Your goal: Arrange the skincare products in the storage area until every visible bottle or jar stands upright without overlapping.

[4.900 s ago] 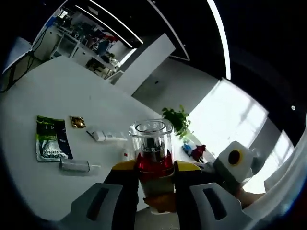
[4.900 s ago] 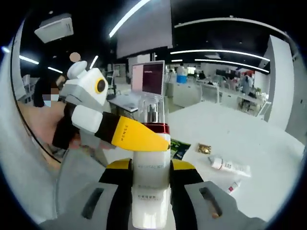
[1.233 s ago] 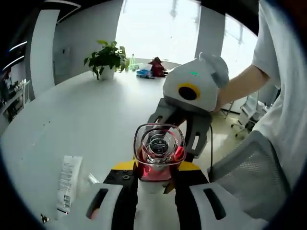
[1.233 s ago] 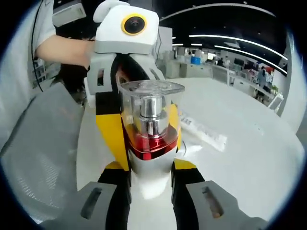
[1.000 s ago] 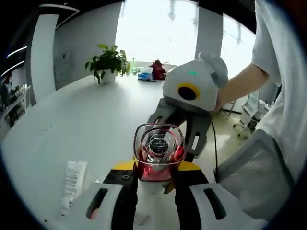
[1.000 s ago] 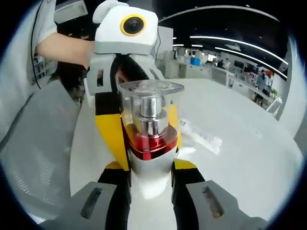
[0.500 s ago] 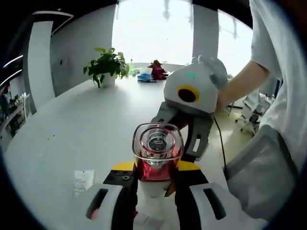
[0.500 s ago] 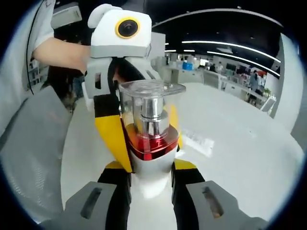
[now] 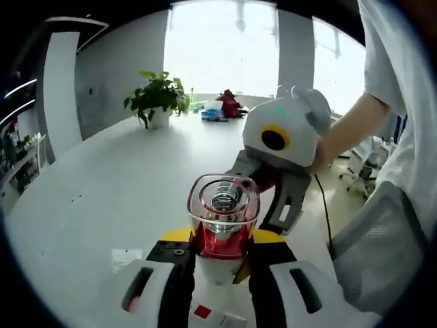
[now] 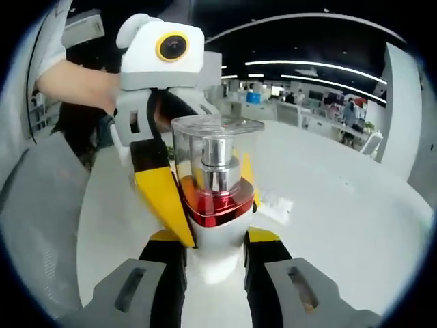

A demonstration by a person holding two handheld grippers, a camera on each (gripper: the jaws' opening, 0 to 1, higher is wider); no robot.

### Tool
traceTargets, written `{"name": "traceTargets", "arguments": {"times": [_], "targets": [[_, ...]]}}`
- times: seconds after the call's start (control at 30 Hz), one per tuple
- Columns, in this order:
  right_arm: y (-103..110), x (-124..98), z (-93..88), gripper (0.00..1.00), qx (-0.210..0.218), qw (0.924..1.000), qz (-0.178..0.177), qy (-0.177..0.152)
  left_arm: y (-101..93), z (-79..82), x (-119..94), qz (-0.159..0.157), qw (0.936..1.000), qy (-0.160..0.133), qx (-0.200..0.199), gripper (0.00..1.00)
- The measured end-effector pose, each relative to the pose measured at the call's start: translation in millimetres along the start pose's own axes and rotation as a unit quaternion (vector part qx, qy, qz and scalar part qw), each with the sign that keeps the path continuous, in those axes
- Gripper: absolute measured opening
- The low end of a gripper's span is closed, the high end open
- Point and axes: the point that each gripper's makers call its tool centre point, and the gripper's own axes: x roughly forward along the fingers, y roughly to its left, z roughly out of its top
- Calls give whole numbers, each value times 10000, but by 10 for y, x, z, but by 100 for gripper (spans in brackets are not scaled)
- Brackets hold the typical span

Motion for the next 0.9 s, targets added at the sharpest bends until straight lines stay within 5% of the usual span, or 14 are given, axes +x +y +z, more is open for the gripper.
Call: {"name": "traceTargets", "arguments": {"times": [0.37,0.57,0.9], "targets": [[-37,19,-23,32,234,9997,-104,-23,33,-11,5,79,9998,4,-158,25],[-38,5,14,33,497,9987,-148,-34,58,59,-42,233,9988,-146,-412,35],[5,-34,52,49,423,9987,-272,79,5,63,-171,367,9975,-83,-602,46]]}}
